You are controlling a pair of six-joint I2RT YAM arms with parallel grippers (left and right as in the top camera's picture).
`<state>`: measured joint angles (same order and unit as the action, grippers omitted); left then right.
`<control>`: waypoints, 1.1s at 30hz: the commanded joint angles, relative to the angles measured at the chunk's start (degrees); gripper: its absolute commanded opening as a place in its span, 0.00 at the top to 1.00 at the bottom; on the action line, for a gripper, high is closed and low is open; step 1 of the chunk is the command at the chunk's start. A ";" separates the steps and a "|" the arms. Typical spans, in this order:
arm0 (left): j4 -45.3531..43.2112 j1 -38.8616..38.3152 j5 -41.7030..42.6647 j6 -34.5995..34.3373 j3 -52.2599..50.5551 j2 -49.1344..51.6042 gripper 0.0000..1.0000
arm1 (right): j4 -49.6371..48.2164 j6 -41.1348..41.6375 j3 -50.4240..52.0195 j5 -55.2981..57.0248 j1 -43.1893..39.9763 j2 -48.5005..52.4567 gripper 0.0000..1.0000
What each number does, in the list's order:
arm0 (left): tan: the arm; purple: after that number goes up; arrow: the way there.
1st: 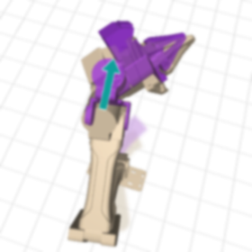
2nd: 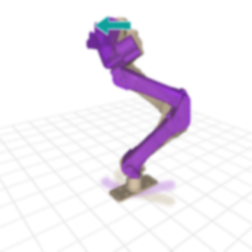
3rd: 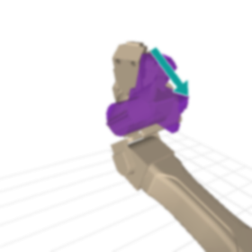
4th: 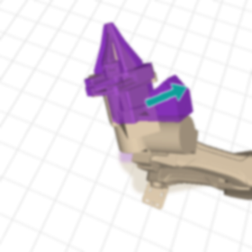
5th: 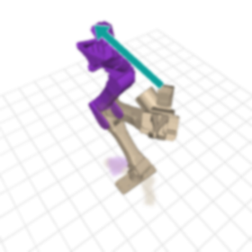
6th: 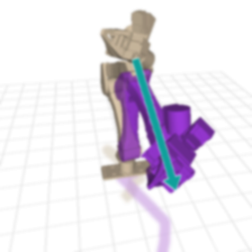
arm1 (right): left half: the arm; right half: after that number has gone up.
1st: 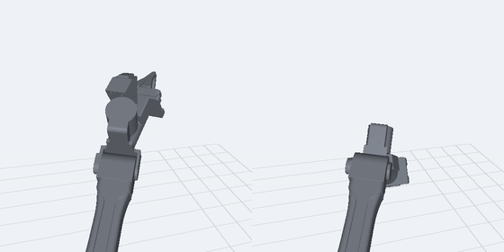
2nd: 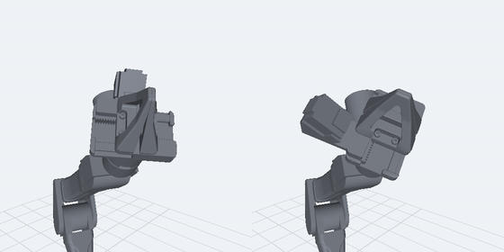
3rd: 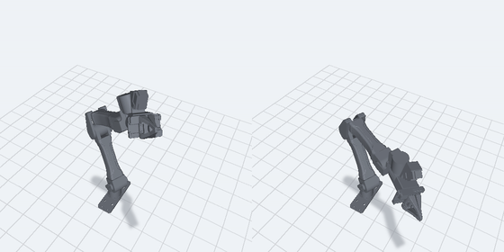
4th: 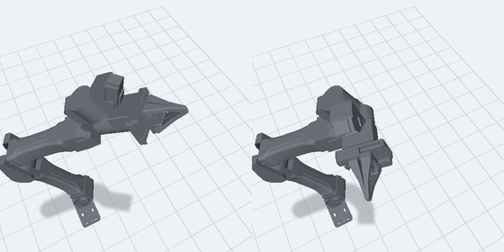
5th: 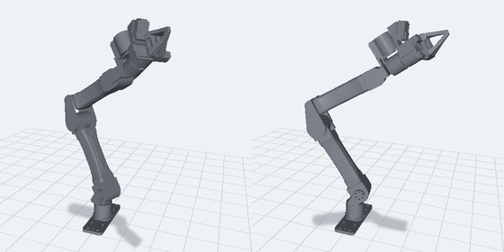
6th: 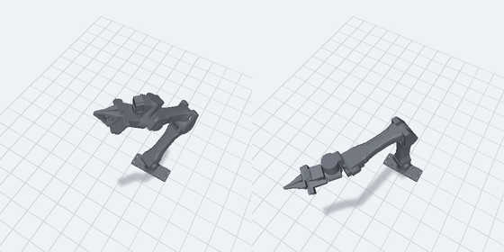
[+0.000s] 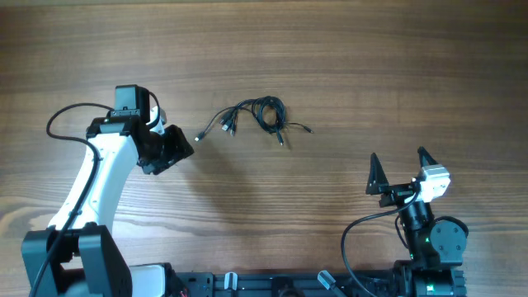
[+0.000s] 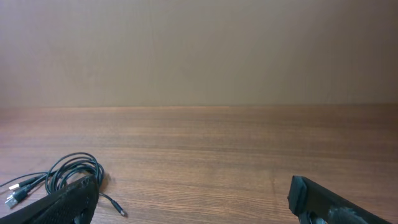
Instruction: Untangle cables
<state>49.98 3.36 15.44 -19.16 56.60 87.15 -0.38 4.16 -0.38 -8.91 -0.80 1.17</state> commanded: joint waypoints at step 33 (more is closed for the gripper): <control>-12.04 -0.15 -4.63 -8.35 -12.22 0.61 0.87 | -0.17 -1.03 0.09 0.57 0.46 -0.37 0.00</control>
<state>39.13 3.38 11.35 -27.09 46.15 87.33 -0.38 4.16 -0.38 -8.91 -0.80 1.17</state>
